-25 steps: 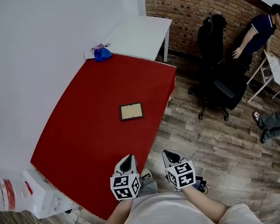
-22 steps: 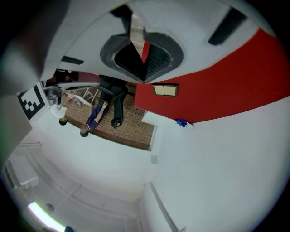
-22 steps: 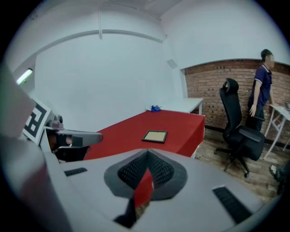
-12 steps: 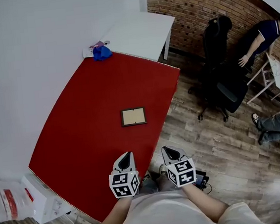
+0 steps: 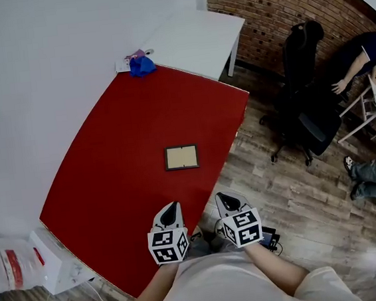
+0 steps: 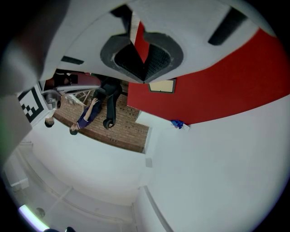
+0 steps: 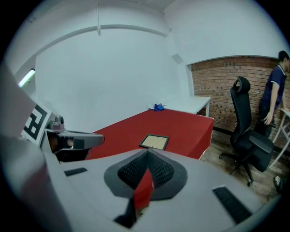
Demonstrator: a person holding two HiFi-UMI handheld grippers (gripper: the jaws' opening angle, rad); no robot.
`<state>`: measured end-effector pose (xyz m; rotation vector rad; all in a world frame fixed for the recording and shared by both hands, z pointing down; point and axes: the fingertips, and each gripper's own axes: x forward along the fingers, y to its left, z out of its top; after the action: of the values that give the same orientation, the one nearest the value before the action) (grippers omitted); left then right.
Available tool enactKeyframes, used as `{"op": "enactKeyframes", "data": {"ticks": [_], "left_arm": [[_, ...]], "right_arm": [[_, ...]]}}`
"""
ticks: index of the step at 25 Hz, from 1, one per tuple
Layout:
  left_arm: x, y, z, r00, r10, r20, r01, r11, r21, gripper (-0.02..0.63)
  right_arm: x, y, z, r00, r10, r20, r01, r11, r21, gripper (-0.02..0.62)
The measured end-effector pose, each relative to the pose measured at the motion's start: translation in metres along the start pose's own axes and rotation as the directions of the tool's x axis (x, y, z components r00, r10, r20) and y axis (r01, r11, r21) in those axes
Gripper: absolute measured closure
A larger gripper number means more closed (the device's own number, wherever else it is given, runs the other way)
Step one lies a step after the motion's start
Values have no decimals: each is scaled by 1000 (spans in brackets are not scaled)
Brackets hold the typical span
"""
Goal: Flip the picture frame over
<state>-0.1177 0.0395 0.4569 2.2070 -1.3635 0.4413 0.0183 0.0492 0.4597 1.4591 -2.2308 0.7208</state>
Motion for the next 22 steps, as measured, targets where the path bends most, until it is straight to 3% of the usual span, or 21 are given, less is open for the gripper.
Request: {"op": "enactKeyframes", "data": {"ticks": [13, 22], "left_arm": [[37, 12, 9, 1000, 5, -21, -5, 1000, 6, 600], [97, 20, 11, 997, -24, -72, 29, 997, 65, 600]], "right_arm": [[35, -16, 13, 1000, 5, -15, -5, 1000, 0, 591], [78, -33, 15, 1000, -9, -18, 10, 1000, 30, 591]]}}
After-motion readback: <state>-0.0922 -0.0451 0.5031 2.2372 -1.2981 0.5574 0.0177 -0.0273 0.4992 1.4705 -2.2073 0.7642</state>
